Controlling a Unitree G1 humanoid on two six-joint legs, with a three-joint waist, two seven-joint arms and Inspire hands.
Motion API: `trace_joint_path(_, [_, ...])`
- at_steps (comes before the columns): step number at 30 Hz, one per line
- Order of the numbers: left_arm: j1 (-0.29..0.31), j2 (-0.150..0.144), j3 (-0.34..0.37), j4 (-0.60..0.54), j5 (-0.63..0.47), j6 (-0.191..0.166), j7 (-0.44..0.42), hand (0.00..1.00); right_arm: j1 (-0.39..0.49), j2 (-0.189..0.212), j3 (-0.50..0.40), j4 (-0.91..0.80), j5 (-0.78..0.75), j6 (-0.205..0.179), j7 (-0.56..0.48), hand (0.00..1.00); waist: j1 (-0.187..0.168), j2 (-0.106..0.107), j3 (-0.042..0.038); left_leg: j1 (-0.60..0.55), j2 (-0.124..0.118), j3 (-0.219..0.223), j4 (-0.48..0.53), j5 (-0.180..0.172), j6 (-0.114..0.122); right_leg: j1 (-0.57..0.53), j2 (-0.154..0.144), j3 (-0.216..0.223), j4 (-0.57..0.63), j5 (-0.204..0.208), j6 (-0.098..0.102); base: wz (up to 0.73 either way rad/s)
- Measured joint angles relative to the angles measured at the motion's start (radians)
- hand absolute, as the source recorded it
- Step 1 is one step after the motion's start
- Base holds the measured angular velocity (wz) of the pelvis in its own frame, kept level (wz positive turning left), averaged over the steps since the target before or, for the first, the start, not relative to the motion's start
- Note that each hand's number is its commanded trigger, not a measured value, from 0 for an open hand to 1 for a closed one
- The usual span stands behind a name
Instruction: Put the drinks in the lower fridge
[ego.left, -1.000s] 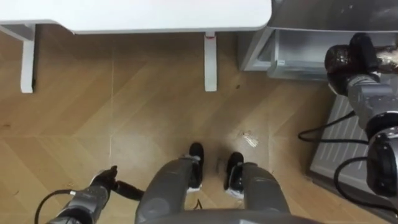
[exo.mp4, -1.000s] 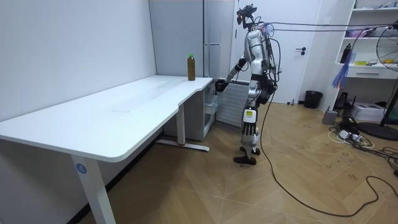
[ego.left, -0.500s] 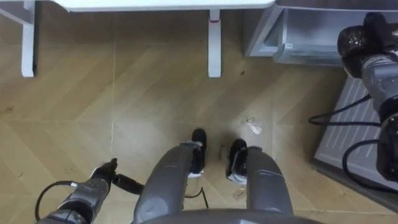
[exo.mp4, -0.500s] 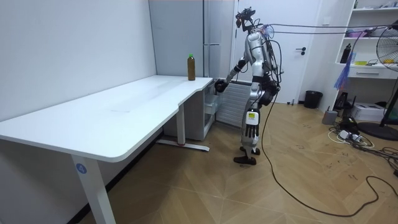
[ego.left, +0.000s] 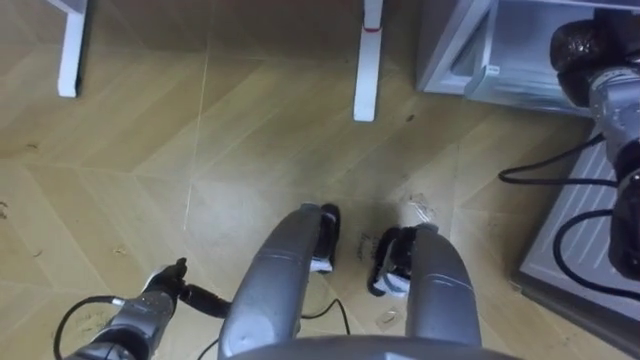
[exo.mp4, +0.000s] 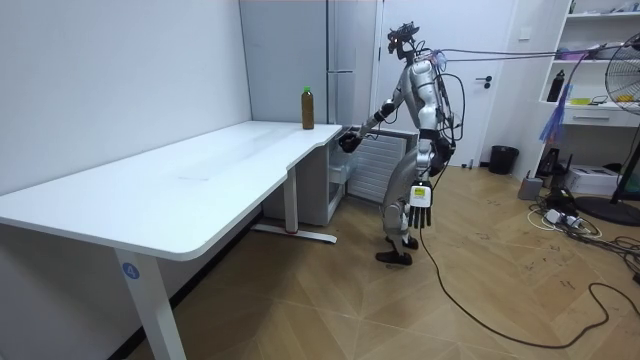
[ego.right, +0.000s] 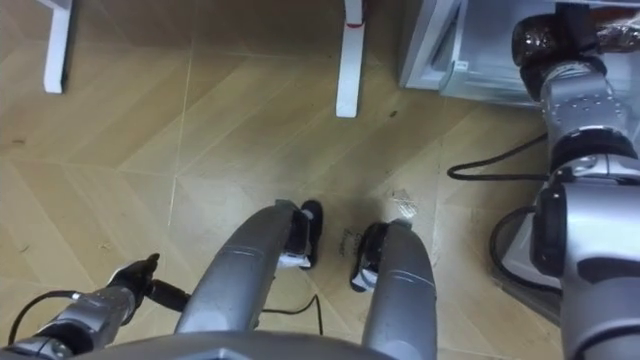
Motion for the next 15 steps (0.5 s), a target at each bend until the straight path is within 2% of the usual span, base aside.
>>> trace_joint_path(6, [0.003, 0.000, 0.000, -0.005, -0.002, 0.004, 0.022, 0.00, -0.001, 0.000, 0.005, -0.008, -0.001, 0.000, -0.027, 1.00, 0.002, 0.000, -0.0002, -0.003, -0.001, 0.003, 0.013, -0.004, 0.000, -0.001, -0.014, -0.011, 0.022, -0.013, -0.008, 0.05])
trace_joint_path(7, [0.013, 0.000, 0.000, -0.019, -0.002, 0.005, 0.025, 0.00, -0.001, 0.000, 0.012, -0.009, -0.001, 0.000, -0.028, 0.94, 0.002, 0.000, -0.0002, -0.004, -0.001, 0.002, 0.014, -0.004, 0.000, -0.001, -0.014, -0.012, 0.022, -0.014, -0.009, 0.00])
trace_joint_path(8, [0.022, -0.001, 0.000, -0.026, -0.002, 0.004, 0.026, 0.00, -0.001, 0.000, 0.019, -0.009, -0.001, 0.000, -0.028, 0.49, 0.003, 0.000, -0.0003, -0.004, 0.000, 0.001, 0.013, -0.004, 0.000, -0.001, -0.014, -0.013, 0.021, -0.014, -0.009, 0.00])
trace_joint_path(9, [0.024, -0.001, 0.000, -0.027, 0.000, 0.005, 0.026, 0.00, -0.001, 0.000, 0.020, -0.010, 0.000, 0.000, -0.028, 0.00, 0.003, 0.000, -0.0003, -0.004, -0.001, 0.001, 0.013, -0.004, 0.000, -0.001, -0.013, -0.013, 0.021, -0.014, -0.009, 0.00])
trace_joint_path(15, [0.041, -0.001, 0.000, -0.042, 0.000, 0.005, 0.042, 0.00, -0.001, -0.002, 0.038, -0.013, 0.000, 0.000, -0.027, 0.00, 0.026, 0.000, -0.0011, -0.006, -0.003, -0.001, 0.003, -0.002, -0.002, -0.001, -0.015, -0.017, 0.014, -0.013, -0.010, 0.01])
